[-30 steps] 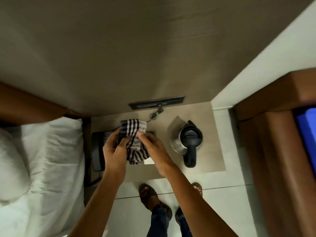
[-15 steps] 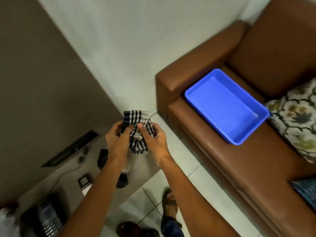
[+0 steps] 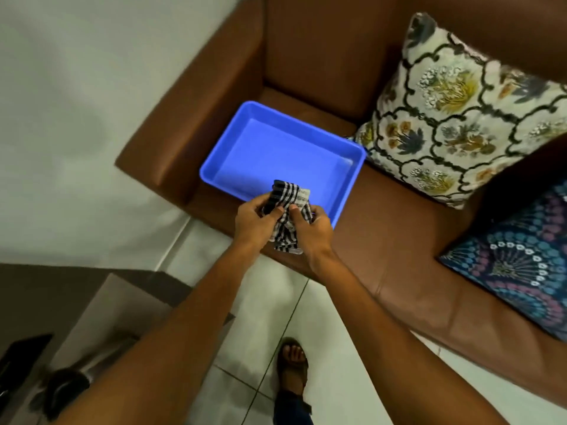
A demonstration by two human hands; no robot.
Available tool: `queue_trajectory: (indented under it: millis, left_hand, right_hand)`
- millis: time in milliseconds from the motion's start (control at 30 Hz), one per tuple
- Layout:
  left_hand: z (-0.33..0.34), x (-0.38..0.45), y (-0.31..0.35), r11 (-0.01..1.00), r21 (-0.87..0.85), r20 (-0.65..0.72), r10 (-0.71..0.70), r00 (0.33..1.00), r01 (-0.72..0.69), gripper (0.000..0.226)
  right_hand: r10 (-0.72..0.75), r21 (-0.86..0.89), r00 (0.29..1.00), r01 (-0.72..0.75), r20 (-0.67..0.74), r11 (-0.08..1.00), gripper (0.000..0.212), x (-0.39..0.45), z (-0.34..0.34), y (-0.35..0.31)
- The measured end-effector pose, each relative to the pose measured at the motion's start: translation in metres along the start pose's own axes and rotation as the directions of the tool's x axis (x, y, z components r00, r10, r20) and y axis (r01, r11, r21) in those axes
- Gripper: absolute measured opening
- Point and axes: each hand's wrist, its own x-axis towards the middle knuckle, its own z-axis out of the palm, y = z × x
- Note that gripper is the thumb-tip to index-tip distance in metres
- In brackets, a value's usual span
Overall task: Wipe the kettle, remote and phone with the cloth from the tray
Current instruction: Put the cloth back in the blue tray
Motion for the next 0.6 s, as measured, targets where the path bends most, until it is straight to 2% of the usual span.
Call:
queue_trajectory:
  millis: [100,167,400,500,600]
  left_hand:
    - [0.045,0.034,-0.005,0.989,0.147,0.067,0.012,0.998,-0.022,0.032]
    - [0.068,0.055,-0.010,0.972,0.230,0.072,0.021,0.997,-0.037,0.033]
    - [0.111,0.113,-0.037,0.953,0.304,0.103,-0.019,0.994,-0.013,0.026]
    - [0.118,0.127,-0.044,0.945,0.326,0.197,-0.090,0.976,0.021,0.034]
    - [0.116,0.133,-0.043,0.934,0.356,0.320,-0.108,0.941,-0.014,0.036]
  right_hand:
    - [0.033,-0.152,0.996,-0.045,-0.081,0.987,0.041,0.042,-0.025,0.003]
    - [0.022,-0.260,0.997,-0.040,-0.072,0.965,0.043,0.066,-0.036,0.003]
    - [-0.072,-0.560,0.997,0.057,-0.006,0.826,0.039,0.125,-0.040,0.001]
    - [-0.081,-0.646,0.995,0.097,0.054,0.757,0.042,0.133,-0.029,-0.003]
    - [-0.066,-0.737,0.994,0.106,0.084,0.668,0.034,0.135,-0.018,-0.005]
